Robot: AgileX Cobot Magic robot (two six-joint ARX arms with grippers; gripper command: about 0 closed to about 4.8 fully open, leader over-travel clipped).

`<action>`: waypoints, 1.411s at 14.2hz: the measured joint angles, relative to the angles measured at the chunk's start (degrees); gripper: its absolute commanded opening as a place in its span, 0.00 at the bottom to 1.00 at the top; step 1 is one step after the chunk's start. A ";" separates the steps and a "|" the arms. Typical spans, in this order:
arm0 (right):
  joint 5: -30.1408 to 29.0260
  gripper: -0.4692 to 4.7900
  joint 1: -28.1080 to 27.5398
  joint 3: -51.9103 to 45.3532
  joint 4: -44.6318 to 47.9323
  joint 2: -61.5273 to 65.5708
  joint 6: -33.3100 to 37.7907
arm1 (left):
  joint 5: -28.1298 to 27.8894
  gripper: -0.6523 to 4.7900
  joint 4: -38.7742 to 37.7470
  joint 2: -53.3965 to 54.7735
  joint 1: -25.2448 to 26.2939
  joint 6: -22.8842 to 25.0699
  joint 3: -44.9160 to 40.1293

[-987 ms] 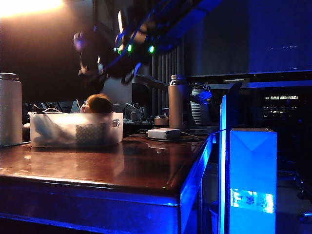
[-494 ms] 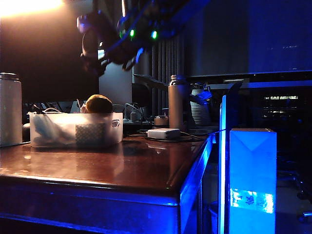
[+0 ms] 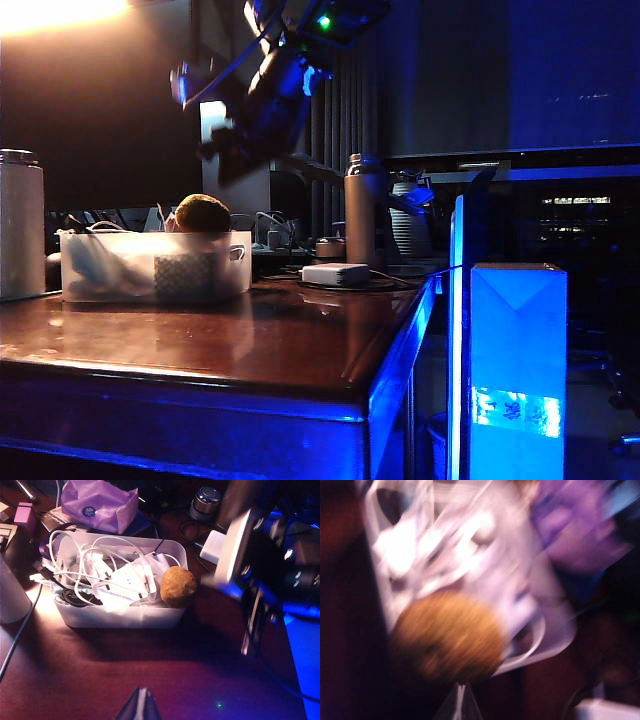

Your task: Pick up the kiwi and place it into the translucent box.

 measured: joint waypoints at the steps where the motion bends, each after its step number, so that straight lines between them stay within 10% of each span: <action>1: -0.07 0.08 0.00 0.00 -1.66 0.09 0.02 | 0.00 0.14 0.02 0.00 0.00 0.00 0.00; 20: -2.80 0.08 0.07 -0.11 9.07 5.62 1.18 | 0.02 0.14 0.31 0.00 0.00 0.00 0.00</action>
